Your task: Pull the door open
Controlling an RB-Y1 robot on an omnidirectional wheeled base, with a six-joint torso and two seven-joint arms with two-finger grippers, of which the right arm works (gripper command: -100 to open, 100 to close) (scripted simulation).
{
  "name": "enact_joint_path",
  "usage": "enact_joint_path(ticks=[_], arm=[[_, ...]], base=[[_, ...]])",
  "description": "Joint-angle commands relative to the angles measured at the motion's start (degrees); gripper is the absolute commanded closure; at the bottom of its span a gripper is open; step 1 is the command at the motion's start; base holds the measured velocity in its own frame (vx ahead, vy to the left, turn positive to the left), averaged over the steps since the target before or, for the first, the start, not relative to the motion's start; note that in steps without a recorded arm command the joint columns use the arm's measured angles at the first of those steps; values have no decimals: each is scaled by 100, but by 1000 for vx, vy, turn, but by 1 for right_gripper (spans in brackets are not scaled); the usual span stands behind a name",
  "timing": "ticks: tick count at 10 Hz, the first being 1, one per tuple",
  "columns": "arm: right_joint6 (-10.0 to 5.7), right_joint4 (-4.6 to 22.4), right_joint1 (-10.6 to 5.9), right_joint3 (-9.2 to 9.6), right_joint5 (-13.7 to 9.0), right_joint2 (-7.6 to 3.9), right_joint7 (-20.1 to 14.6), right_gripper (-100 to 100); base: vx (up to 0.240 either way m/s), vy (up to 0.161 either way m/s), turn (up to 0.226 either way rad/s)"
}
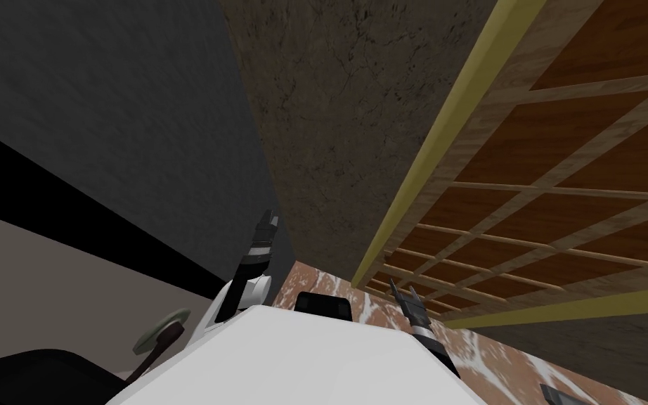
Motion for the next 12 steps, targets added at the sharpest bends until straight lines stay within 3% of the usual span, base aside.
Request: enact_joint_path(ticks=[1, 2, 4, 11, 12], arm=[[-56, 15, 47, -1, 27, -36, 172, -100], [-96, 18, 90, -3, 46, -62, 274, -100], [-41, 42, 18, -23, 31, -40, 238, -100], [87, 103, -146, -103, 10, -11, 289, -100], [87, 103, -146, -103, 10, -11, 289, 100]], base=[[1, 44, -33], [3, 36, -26], [46, 5, 11], [169, -42, 33], [-18, 7, -9]])
